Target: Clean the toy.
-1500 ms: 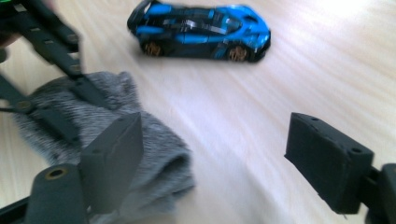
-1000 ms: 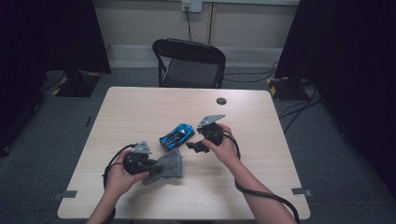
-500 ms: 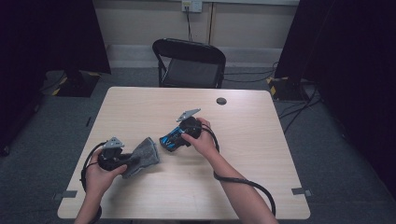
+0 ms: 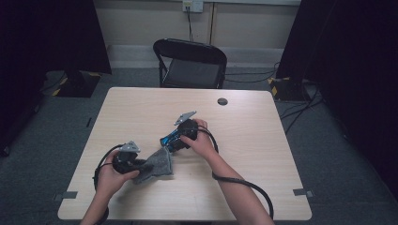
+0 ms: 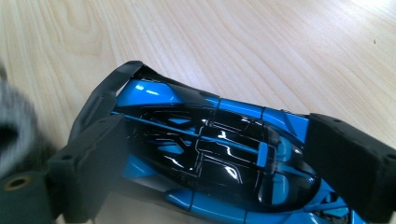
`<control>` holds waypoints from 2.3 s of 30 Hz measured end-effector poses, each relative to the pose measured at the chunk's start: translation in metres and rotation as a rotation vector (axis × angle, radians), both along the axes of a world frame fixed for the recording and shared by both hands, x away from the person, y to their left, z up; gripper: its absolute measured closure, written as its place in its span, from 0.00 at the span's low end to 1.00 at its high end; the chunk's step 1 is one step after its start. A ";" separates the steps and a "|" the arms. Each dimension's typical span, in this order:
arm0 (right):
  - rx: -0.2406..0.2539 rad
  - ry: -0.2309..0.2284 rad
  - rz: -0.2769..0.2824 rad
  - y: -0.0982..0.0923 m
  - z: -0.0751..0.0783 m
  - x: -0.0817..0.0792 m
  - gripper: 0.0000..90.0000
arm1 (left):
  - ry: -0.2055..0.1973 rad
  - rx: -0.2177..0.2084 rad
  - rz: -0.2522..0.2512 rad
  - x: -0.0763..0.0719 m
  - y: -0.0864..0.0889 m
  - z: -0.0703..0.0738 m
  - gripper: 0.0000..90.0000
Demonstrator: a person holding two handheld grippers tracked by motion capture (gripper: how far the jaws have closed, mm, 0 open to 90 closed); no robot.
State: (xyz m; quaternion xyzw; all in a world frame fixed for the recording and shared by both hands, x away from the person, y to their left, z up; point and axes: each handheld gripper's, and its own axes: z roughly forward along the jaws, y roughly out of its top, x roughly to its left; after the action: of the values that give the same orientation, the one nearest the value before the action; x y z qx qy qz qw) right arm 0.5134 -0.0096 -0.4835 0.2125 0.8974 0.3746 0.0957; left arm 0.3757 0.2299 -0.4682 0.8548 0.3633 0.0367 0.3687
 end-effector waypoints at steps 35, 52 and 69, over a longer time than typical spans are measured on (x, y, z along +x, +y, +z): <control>0.017 0.038 -0.022 -0.006 -0.003 0.005 0.03 | -0.064 0.071 0.305 0.045 0.017 -0.015 0.80; 0.005 0.043 -0.041 -0.005 -0.002 0.004 0.04 | -0.059 0.063 0.423 0.047 0.032 -0.011 0.79; -0.016 0.047 -0.096 -0.003 0.000 -0.002 0.04 | -0.015 0.056 0.465 0.046 0.029 -0.012 0.78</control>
State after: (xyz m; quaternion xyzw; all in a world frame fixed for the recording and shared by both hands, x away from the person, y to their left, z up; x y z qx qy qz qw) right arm 0.5115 -0.0123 -0.4831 0.2633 0.8911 0.3574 0.0943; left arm 0.4213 0.2590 -0.4800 0.7576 0.5467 0.1373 0.3291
